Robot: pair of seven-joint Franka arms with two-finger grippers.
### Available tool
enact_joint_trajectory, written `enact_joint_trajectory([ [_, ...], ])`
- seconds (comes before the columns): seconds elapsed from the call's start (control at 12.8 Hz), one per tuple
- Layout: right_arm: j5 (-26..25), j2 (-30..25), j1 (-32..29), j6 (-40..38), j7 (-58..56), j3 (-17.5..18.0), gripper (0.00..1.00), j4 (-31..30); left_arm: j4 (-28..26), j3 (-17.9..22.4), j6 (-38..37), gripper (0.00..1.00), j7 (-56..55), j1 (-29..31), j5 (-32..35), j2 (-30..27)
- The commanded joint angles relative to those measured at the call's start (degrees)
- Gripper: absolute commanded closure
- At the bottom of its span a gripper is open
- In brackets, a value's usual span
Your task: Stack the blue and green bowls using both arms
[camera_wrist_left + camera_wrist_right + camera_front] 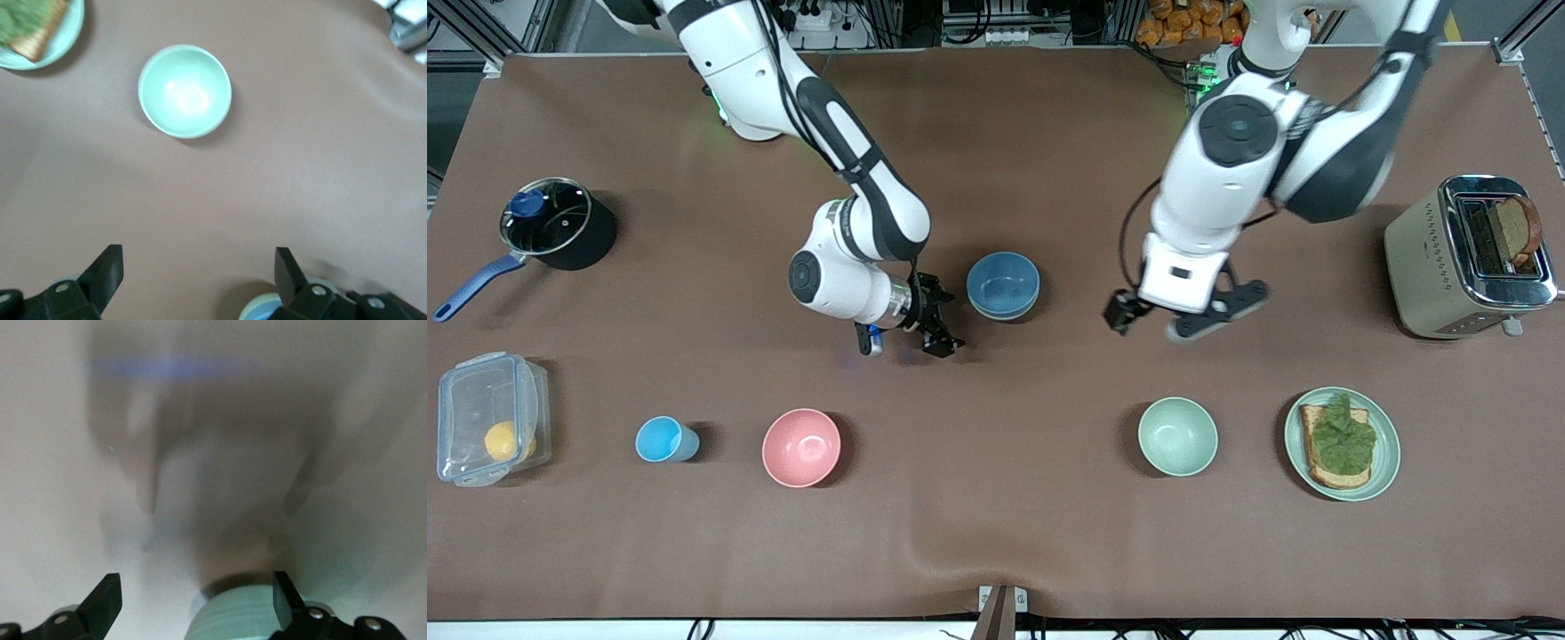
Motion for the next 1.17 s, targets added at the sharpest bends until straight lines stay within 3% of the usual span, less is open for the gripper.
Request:
enact_joint_trajectory([
  [0.0,0.9,-0.8,-2.7,-1.5,-3.4,0.5,0.00,0.1,2.9,-0.4,-6.1,0.00,2.6,3.0,1.3,-1.7],
  [0.23,0.8,-1.0,-6.5,-5.3,-8.7,0.5,0.00,0.1,4.5,-0.4,-10.3,0.00,7.3,4.7,0.6,-3.8],
  [0.47,-0.3,-2.5,-12.4,-14.0,-15.7,0.0,0.00,0.1,4.6,-0.8,-13.5,0.00,10.4,7.8,0.2,-6.5],
  [0.62,-5.4,-3.3,-16.1,-19.7,-18.6,-0.9,0.00,0.6,4.7,-0.6,-14.6,0.00,15.1,9.3,-1.1,-8.0],
  [0.7,-7.5,-4.3,-17.8,-23.3,-20.0,-1.9,0.00,0.9,4.9,-0.5,-14.6,0.00,18.6,10.7,-4.9,-8.7],
  [0.78,-9.3,-4.9,-19.6,-25.8,-22.0,-2.4,0.00,0.9,4.9,0.9,-14.6,0.00,22.2,10.6,-7.3,-9.9],
  [1.09,-17.3,-9.4,-25.8,-32.8,-28.6,-2.8,0.00,0.7,5.3,14.7,-18.5,0.00,32.5,2.5,-10.3,-12.8],
])
